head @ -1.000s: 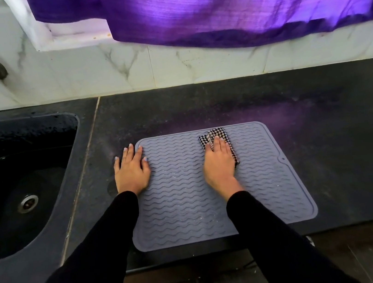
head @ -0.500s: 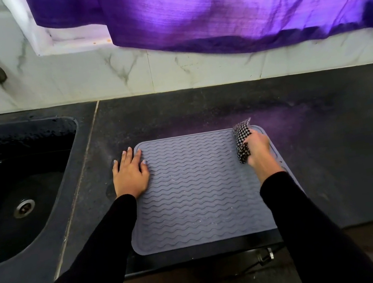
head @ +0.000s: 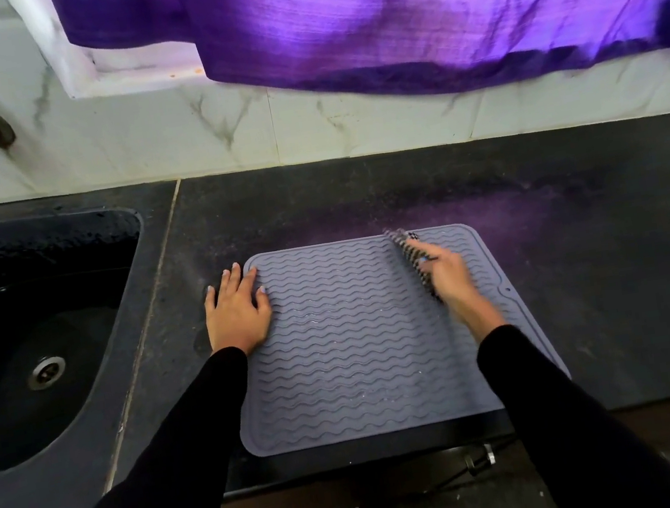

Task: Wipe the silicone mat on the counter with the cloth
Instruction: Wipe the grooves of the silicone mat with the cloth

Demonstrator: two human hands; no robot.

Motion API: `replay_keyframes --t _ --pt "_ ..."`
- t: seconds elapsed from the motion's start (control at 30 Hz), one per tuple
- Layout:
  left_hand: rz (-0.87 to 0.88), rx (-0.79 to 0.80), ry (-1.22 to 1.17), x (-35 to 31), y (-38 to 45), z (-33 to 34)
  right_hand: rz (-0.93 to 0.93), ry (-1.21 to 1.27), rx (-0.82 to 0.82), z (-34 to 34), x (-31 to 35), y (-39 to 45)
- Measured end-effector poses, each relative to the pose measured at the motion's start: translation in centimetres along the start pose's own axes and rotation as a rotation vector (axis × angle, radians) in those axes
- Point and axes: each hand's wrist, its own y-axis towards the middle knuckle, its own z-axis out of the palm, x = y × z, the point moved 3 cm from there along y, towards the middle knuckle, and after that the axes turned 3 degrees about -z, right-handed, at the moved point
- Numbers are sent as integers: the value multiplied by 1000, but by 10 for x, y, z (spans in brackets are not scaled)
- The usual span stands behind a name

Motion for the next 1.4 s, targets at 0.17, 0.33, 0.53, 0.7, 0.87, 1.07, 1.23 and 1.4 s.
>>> replay_keyframes --t 0.17,0.33,0.53,0.7,0.87,1.07,1.23,1.4 --pt "-4 13 -6 -1 0 -1 187 685 -467 -42 1 -1" --pt "5 6 -1 -2 -1 -2 -71 -504 -315 -22 6 -29" --pt "3 -1 7 -2 0 -1 -234 -902 -156 8 -27 -29" --pt "-4 5 15 -1 0 1 -264 -594 -131 -20 -26 -26" --pt "-4 10 0 -3 0 -2 29 138 -409 -62 -18 -9" --pt "3 12 2 -1 1 -1 -133 -494 -354 -58 -14 -50" --pt "15 1 21 1 2 1 -233 -800 -216 -25 -52 -57" --pt "16 5 15 0 1 0 -222 -481 -331 -49 -43 -58"
